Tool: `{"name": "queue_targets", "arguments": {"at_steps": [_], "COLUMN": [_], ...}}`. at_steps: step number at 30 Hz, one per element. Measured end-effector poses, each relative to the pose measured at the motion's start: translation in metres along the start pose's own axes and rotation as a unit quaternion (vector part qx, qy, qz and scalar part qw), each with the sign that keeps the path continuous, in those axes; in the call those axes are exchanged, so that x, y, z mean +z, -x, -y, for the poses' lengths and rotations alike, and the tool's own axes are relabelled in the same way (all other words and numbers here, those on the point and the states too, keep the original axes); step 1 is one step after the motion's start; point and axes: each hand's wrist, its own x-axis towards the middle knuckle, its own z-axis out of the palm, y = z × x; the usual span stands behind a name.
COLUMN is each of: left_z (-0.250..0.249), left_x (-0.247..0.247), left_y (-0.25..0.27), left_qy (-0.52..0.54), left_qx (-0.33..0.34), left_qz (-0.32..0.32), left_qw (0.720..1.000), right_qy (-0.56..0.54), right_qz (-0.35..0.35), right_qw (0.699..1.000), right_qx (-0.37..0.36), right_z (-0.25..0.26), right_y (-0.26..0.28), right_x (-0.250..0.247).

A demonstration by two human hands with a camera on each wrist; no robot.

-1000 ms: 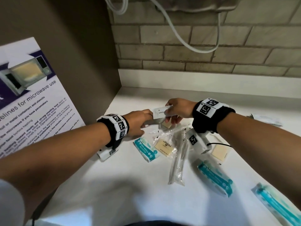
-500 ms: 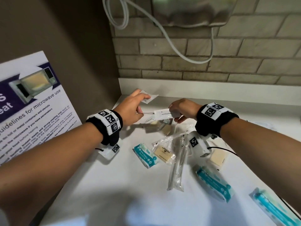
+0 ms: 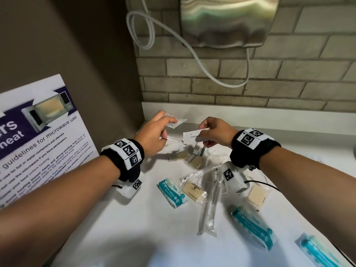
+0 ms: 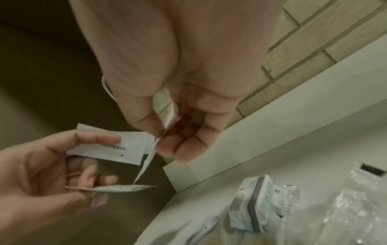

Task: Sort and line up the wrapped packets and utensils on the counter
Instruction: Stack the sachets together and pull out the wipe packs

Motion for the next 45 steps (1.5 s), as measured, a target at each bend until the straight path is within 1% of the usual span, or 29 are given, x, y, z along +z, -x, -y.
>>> {"name": "queue_targets", "arguments": {"at_steps": [2,8,12,14,15,17,19,21,22,24,27,30,32,34,37,40,45], "left_z": [0.000,-0.012,-0.021,-0.024,-0.025,-0.024,-0.020,-0.015,-0.013,-0.011,-0.010,-0.015,-0.017,-0.015,-0.010,-0.010,-0.010], "left_x": [0.000,-0.003,-0.004,-0.002,-0.002,-0.002,-0.002,-0.002,-0.002,-0.003,-0.004,0.000,0.005,0.009,0.014,0.015,0.013], "left_y": [0.000,-0.006,-0.009,-0.010,-0.009,-0.008,-0.007,-0.006,-0.006,-0.008,-0.009,-0.007,-0.005,-0.004,-0.003,-0.001,0.005], "left_qy": [0.006,0.050,0.053,0.059,0.062,0.067,0.063,0.083,0.111,0.176,0.235,0.310,0.334,0.330,0.301,0.297,0.290], "left_qx": [0.012,0.008,0.009,0.021,0.025,0.021,-0.004,-0.072,-0.111,-0.162,-0.220,-0.269,-0.277,-0.270,-0.259,-0.262,-0.263], "left_qz": [-0.013,-0.047,-0.040,-0.039,-0.038,-0.037,-0.030,-0.009,0.001,0.013,0.035,0.064,0.062,0.056,0.060,0.058,0.060], "left_qw": [1.000,0.998,0.998,0.997,0.997,0.997,0.998,0.994,0.988,0.971,0.946,0.910,0.899,0.903,0.916,0.916,0.918], "right_qy": [-0.013,-0.045,-0.062,-0.104,-0.119,-0.103,-0.072,-0.057,-0.046,-0.023,-0.015,-0.015,-0.015,-0.012,-0.013,0.015,0.027], "right_qz": [-0.008,0.053,0.051,0.067,0.078,0.076,0.064,0.060,0.059,0.056,0.047,0.043,0.043,0.043,0.037,0.027,-0.044], "right_qw": [1.000,0.998,0.996,0.992,0.989,0.992,0.995,0.996,0.996,0.997,0.996,0.996,0.997,0.997,0.997,0.997,0.996], "right_qx": [-0.009,0.010,0.031,0.038,0.037,0.018,-0.010,-0.030,-0.039,-0.054,-0.069,-0.071,-0.070,-0.067,-0.064,-0.065,-0.072], "right_z": [0.003,0.007,0.010,0.010,0.010,0.008,0.006,0.003,0.001,-0.001,-0.003,-0.003,-0.002,-0.003,-0.004,-0.003,0.000], "right_y": [-0.001,0.000,-0.004,-0.003,-0.002,-0.002,-0.002,-0.002,-0.003,-0.003,-0.005,-0.007,-0.007,-0.007,-0.007,-0.007,-0.010], "right_x": [0.000,0.007,0.016,0.020,0.021,0.021,0.018,0.014,0.013,0.010,0.009,0.012,0.014,0.016,0.018,0.019,0.006]}}
